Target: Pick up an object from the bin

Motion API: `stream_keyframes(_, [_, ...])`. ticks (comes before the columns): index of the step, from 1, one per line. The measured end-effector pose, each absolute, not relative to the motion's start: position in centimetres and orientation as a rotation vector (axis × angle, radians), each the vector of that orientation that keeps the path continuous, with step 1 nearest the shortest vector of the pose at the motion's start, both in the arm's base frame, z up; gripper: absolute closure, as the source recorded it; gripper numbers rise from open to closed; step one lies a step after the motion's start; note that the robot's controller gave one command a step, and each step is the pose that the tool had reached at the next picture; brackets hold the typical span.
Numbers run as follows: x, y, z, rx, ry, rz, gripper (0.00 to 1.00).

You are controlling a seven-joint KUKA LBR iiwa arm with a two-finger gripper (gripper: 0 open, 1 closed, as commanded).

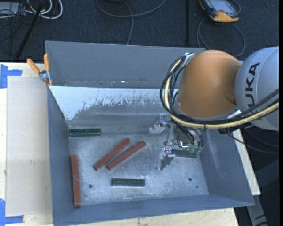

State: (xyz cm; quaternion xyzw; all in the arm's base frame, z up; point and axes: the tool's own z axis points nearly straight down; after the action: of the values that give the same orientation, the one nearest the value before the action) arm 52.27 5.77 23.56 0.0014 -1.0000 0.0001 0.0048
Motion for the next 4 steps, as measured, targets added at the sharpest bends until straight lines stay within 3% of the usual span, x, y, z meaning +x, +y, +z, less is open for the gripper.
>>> stream_keyframes(1, [52.4,5.7,24.0,0.001,-3.14,-0.001,0.0])
stream_keyframes(2, [52.2,6.6,19.3,-0.015,-3.147,-0.002,0.0])
stream_keyframes(4, [50.9,7.4,15.5,0.013,-3.131,0.001,0.0])
